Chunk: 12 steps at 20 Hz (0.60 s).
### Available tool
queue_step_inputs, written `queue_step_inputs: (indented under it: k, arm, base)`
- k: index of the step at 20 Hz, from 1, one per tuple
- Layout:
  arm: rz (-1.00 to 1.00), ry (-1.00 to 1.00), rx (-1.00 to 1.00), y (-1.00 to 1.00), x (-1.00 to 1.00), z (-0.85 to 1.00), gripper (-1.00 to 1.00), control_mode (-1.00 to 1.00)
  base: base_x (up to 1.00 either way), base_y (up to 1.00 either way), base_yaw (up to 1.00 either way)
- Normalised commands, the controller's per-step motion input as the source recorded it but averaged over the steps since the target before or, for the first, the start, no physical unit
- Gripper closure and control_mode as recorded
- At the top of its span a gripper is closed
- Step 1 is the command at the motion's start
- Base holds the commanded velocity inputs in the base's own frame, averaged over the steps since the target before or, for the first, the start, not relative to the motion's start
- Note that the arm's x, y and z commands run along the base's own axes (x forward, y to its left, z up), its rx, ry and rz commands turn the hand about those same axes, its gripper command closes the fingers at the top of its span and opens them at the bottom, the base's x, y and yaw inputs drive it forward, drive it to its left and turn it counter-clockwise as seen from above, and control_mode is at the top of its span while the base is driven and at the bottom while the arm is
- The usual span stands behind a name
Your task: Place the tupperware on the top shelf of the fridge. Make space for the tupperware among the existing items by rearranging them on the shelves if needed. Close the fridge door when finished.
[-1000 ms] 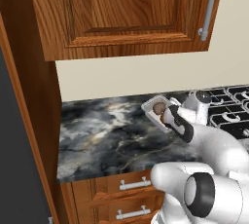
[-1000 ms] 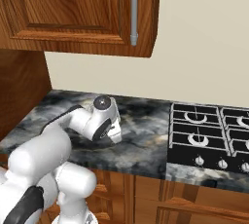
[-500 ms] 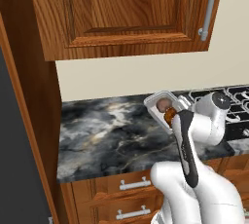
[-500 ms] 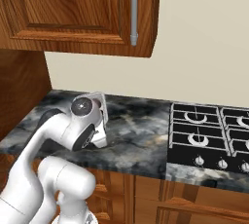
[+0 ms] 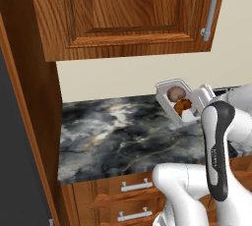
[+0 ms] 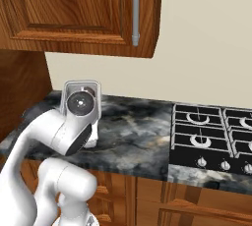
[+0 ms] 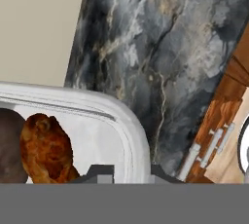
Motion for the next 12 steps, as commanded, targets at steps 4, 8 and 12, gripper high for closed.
queue_step_inputs:
  k: [4, 8, 12]
  arm:
    - [-0.03, 0.12, -0.02, 0.23, -0.24, 0.85, 1.00, -1.00]
    - [-0.17, 0.17, -0.07, 0.11, -0.44, 0.54, 1.00, -1.00]
    - [-0.07, 0.03, 0.00, -0.05, -0.78, 0.04, 1.00, -1.00]
  base:
    - [0.00, 0.00, 0.00]
    - [0.00, 0.00, 0.00]
    - [0.00, 0.00, 0.00]
